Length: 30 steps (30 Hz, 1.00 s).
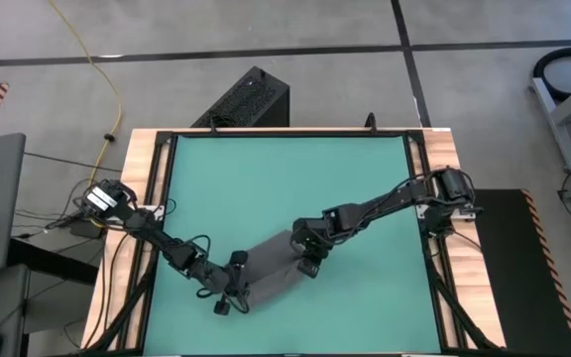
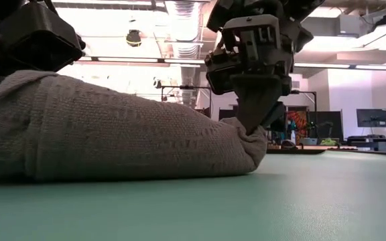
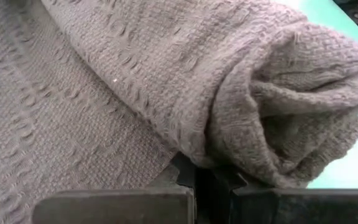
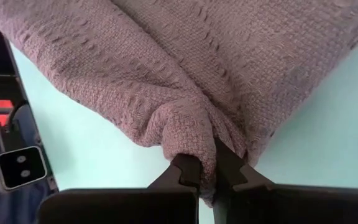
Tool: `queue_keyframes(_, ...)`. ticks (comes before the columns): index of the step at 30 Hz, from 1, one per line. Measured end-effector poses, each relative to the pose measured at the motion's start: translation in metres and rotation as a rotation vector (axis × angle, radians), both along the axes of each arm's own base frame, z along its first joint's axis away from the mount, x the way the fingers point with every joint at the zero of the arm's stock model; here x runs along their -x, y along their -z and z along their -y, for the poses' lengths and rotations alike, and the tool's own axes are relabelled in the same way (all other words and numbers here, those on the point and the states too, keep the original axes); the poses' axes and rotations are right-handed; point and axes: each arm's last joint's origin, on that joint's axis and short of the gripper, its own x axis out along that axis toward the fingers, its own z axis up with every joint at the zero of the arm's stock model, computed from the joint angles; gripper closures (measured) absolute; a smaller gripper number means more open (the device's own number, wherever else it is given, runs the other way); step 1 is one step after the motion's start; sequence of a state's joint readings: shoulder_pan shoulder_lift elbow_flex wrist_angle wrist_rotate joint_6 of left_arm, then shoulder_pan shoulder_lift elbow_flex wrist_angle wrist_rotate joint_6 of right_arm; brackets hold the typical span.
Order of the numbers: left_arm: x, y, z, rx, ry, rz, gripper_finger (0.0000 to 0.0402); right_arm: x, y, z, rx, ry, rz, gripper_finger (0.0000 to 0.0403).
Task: Roll towel
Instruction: Roll the gray towel
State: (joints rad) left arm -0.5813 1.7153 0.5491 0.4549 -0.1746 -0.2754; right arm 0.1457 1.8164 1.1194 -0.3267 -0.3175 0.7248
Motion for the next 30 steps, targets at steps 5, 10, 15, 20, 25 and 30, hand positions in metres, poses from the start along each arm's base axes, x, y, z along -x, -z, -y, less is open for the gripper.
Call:
queue_keyframes(5, -0.001, 0.000, -0.002, -0.037, -0.010, 0.015, 0.0401, -0.002, 0.000, 0.008, 0.004, -0.004, 0.015, 0.0378)
queue_keyframes(10, -0.008, -0.008, 0.002, -0.066, -0.028, 0.021, 0.0401, -0.002, 0.002, 0.010, 0.072, 0.010, 0.025, 0.0378)
queue_keyframes(15, -0.019, -0.024, 0.013, -0.163, -0.015, -0.111, 0.0401, -0.003, 0.002, 0.011, 0.112, 0.030, 0.033, 0.0378)
queue_keyframes(20, -0.027, -0.060, 0.030, -0.338, -0.062, -0.207, 0.0401, -0.002, 0.002, 0.007, 0.131, 0.013, 0.037, 0.0378)
queue_keyframes(25, -0.030, -0.105, 0.059, -0.475, -0.042, -0.094, 0.0401, -0.002, 0.002, 0.004, 0.150, 0.012, 0.041, 0.0378)
queue_keyframes(30, -0.026, -0.140, 0.082, -0.450, 0.021, -0.044, 0.0401, -0.002, 0.002, 0.004, 0.151, 0.010, 0.041, 0.0378)
